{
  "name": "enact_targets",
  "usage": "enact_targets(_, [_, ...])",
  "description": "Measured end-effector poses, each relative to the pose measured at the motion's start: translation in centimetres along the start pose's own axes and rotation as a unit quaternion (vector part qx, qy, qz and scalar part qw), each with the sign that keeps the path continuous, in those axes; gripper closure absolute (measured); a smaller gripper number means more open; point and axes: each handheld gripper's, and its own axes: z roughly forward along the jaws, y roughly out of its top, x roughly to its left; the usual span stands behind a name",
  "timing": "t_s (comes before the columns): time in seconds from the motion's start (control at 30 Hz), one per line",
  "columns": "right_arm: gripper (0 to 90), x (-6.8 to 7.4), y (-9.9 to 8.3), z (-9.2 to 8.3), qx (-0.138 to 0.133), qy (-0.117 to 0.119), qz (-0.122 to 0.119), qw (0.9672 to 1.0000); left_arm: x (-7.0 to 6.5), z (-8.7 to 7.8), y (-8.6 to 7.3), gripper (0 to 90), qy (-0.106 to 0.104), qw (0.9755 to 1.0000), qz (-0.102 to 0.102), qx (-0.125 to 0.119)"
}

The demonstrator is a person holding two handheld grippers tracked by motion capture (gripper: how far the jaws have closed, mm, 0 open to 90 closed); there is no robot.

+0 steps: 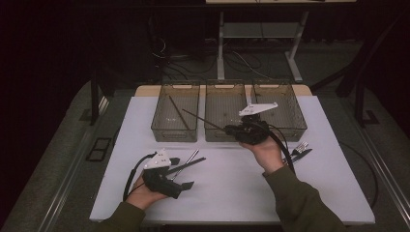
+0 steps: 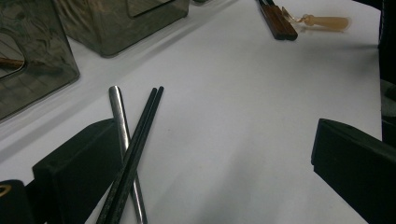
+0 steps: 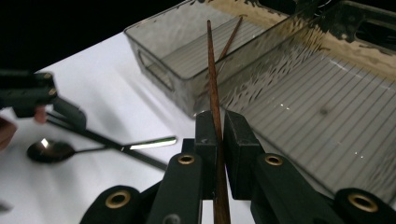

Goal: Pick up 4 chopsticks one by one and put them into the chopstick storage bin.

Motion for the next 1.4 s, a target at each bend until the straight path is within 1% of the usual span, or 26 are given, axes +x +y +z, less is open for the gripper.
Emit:
enact_targets(0.13, [84.3,0.0,1.2,1.3,0.004,-0.009,0.005,0.9999,0.1,0.0,0.0,0.6,0.000,1.0000,0.004,-0.001])
enact_targets(0.23, [84.3,-0.1,2.1,2.3,0.005,-0.018,0.006,0.9998,0.0,0.0,0.0,0.6,-0.001,1.0000,0.001,0.001])
enact_targets(0.27, [84.3,-0.1,2.3,2.6,0.005,-0.020,0.007,0.9998,0.0,0.0,0.0,0.7,-0.001,1.0000,-0.001,-0.002])
enact_targets(0.37, [84.3,-0.2,3.1,3.4,0.006,-0.026,0.010,0.9996,-0.1,0.1,0.1,0.6,-0.002,1.0000,0.001,0.001])
enact_targets(0.6, [84.3,0.0,4.7,5.6,0.014,-0.037,0.013,0.9991,-0.1,0.2,0.0,0.6,-0.001,1.0000,0.002,-0.001])
enact_targets(0.7, [84.3,0.2,5.3,6.6,0.017,-0.041,0.013,0.9989,-0.1,0.2,0.1,0.6,0.000,1.0000,0.009,0.001])
enact_targets(0.73, [84.3,0.2,5.5,6.9,0.020,-0.041,0.012,0.9989,-0.1,0.2,0.1,0.6,-0.001,1.0000,0.007,0.001])
enact_targets(0.87, [84.3,0.5,6.0,8.3,0.024,-0.044,0.015,0.9986,-0.1,0.2,0.1,0.6,-0.001,0.9999,0.011,0.002])
enact_targets(1.03, [84.3,0.7,6.7,10.1,0.031,-0.050,0.017,0.9981,-0.1,0.2,0.1,0.7,-0.003,1.0000,0.009,0.001])
enact_targets(1.17, [84.3,0.9,7.3,11.6,0.039,-0.058,0.021,0.9973,-0.1,0.2,0.1,0.6,-0.005,1.0000,0.006,-0.004])
enact_targets(1.23, [84.3,1.0,7.6,12.3,0.042,-0.062,0.021,0.9970,0.0,0.1,0.2,0.7,-0.005,0.9999,0.011,-0.003])
enact_targets(1.27, [84.2,1.0,7.8,12.6,0.043,-0.064,0.024,0.9967,-0.1,0.1,0.1,0.7,-0.005,1.0000,0.007,-0.003])
enact_targets(1.4, [84.2,1.1,8.3,13.9,0.048,-0.071,0.026,0.9960,-0.1,0.1,0.2,0.7,-0.006,1.0000,0.007,-0.003])
